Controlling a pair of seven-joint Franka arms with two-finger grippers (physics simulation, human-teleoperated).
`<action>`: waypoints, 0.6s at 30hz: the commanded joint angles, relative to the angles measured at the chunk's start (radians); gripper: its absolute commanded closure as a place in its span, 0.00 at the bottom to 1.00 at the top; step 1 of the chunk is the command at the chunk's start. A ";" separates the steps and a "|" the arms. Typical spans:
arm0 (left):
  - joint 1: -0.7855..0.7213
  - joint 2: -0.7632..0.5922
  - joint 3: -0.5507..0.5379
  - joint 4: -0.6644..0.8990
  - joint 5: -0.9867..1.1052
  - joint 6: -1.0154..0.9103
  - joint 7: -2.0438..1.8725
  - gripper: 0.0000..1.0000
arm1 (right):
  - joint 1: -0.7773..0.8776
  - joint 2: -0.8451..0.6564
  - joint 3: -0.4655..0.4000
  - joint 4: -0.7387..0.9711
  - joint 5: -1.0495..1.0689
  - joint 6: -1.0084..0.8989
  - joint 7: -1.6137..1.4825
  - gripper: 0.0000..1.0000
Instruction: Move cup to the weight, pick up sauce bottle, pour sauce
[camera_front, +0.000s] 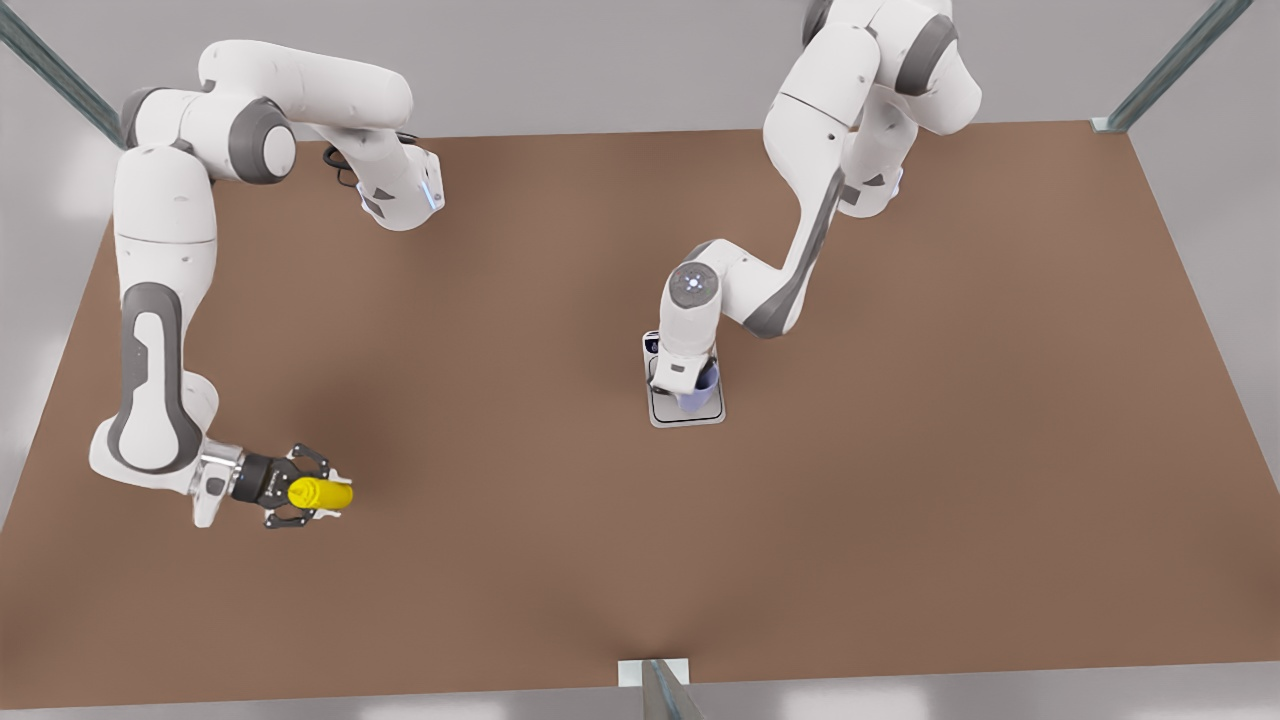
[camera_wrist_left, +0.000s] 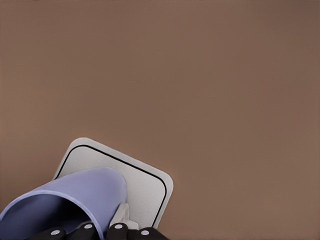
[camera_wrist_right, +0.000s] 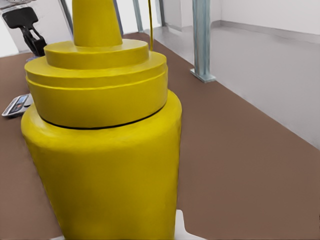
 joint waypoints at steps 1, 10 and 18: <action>-0.001 0.000 0.000 0.000 -0.007 0.002 0.002 0.79 | 0.003 0.001 0.002 0.014 -0.014 0.000 0.025 0.45; -0.010 0.034 0.000 0.024 -0.005 0.000 -0.015 0.46 | 0.184 -0.057 0.008 0.096 -0.339 0.155 0.490 0.45; -0.008 0.017 0.014 0.084 -0.007 -0.109 -0.011 0.44 | 0.352 -0.246 0.029 -0.032 -0.775 0.310 0.918 0.45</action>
